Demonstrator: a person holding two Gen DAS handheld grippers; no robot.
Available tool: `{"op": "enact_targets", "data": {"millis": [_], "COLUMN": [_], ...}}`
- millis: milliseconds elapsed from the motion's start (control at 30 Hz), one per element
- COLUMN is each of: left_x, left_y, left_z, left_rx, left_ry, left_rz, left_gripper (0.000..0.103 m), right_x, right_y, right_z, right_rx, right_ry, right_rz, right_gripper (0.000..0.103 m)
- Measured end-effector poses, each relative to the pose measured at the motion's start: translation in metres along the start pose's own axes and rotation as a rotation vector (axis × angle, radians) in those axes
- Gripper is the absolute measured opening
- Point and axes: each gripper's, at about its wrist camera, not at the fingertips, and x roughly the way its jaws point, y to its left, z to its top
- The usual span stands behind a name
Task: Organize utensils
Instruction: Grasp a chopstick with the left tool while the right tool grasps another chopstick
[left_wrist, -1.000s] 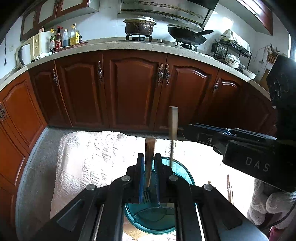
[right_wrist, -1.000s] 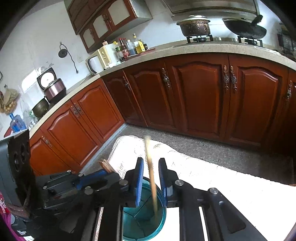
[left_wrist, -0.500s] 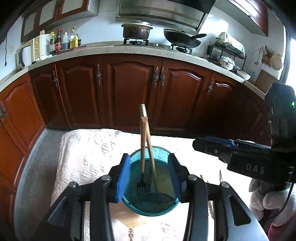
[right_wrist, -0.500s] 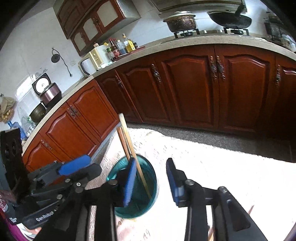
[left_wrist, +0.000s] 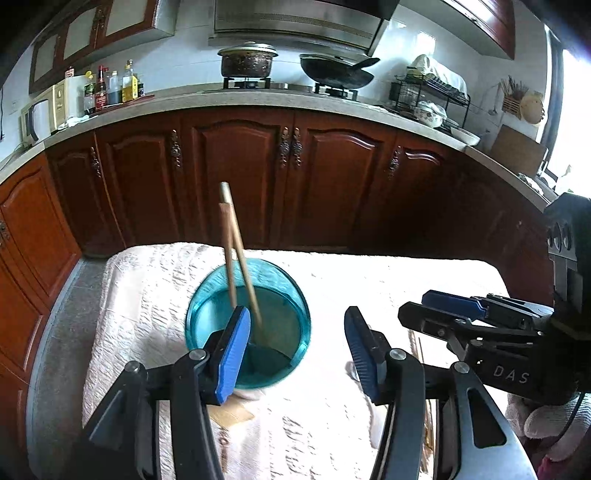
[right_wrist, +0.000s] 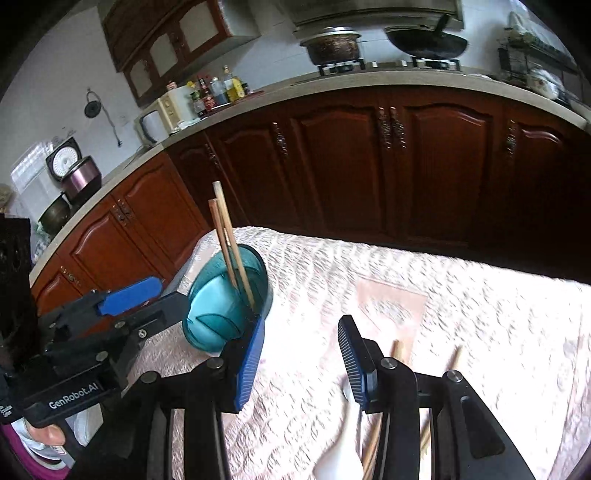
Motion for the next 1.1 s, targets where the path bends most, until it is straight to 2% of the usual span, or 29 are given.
{"op": "enact_targets", "data": {"millis": [133, 333, 433, 667, 967, 1100], "left_x": [-0.003, 0.001, 0.007, 0.029, 0.051, 0.062], "left_y": [-0.011, -0.023, -0.03, -0.049, -0.059, -0.061], "left_z": [-0.01, -0.026, -0.035, -0.049, -0.06, -0.06], "left_rx": [0.001, 0.008, 0.013, 0.05, 0.083, 0.075], "left_ry": [0.009, 0.046, 0.061, 0.121, 0.186, 0.208], "left_rz": [-0.025, -0.055, -0.081, -0.101, -0.107, -0.107], "left_gripper": [0.061, 0.062, 0.062, 0.062, 0.061, 0.061], "right_x": [-0.016, -0.035, -0.034, -0.015, 0.041, 0.052], "right_y": [-0.015, -0.053, -0.077, -0.131, -0.157, -0.17], "right_z": [-0.015, -0.05, -0.068, -0.097, -0.105, -0.102], "right_rx": [0.025, 0.084, 0.132, 0.265, 0.309, 0.328], "right_ry": [0.002, 0.027, 0.058, 0.096, 0.176, 0.176], "right_rz": [-0.029, -0.106, -0.145, -0.163, -0.16, -0.164], "right_gripper": [0.046, 0.047, 0.047, 0.046, 0.026, 0.019]}}
